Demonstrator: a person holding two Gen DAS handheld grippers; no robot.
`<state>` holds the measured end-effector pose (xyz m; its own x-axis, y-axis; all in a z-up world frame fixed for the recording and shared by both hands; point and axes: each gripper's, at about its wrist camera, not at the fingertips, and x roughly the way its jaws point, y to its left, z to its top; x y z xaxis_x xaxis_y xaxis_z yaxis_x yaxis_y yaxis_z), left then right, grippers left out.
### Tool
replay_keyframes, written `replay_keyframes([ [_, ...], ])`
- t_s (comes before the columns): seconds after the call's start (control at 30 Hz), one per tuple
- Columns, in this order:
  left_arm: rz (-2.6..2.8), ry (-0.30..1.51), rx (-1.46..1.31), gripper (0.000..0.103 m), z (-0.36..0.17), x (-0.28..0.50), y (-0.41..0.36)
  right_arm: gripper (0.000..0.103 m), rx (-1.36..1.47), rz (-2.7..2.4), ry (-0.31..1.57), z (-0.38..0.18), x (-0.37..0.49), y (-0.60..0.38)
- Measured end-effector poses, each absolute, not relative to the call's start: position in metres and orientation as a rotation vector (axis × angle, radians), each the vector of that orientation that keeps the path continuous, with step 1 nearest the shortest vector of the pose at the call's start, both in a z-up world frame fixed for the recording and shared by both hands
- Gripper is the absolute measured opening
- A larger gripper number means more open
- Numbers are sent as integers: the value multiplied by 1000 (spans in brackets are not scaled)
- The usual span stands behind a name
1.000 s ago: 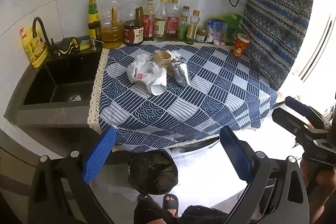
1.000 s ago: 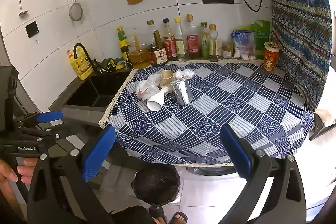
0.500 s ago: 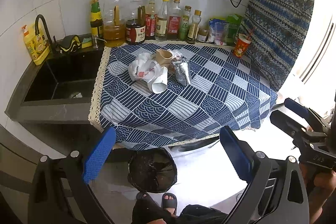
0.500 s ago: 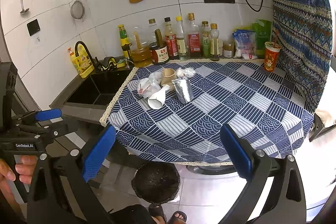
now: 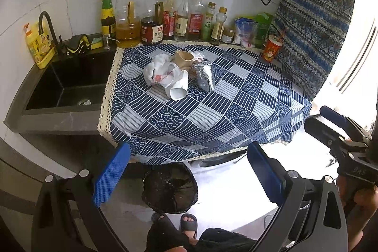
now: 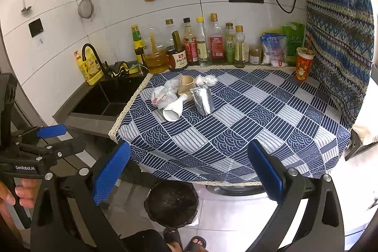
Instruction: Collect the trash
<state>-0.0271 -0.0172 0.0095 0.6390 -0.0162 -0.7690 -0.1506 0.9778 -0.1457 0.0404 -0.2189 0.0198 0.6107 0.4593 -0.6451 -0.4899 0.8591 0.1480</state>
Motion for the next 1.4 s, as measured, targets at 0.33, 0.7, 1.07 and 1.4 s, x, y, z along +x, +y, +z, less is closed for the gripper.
replay_keyframes([
  [0.33, 81, 892, -214, 96, 4, -23, -3, 99, -41, 535, 753, 18, 48, -216],
  [0.7, 40, 887, -223, 96, 5, -12, 13, 99, -40, 507, 768, 18, 47, -201],
  [1.07, -1, 868, -230, 96, -1, -12, 32, 99, -55, 482, 769, 12, 36, -182],
  [1.4, -19, 866, -245, 96, -4, -13, 45, 99, -38, 500, 769, 10, 35, -164],
])
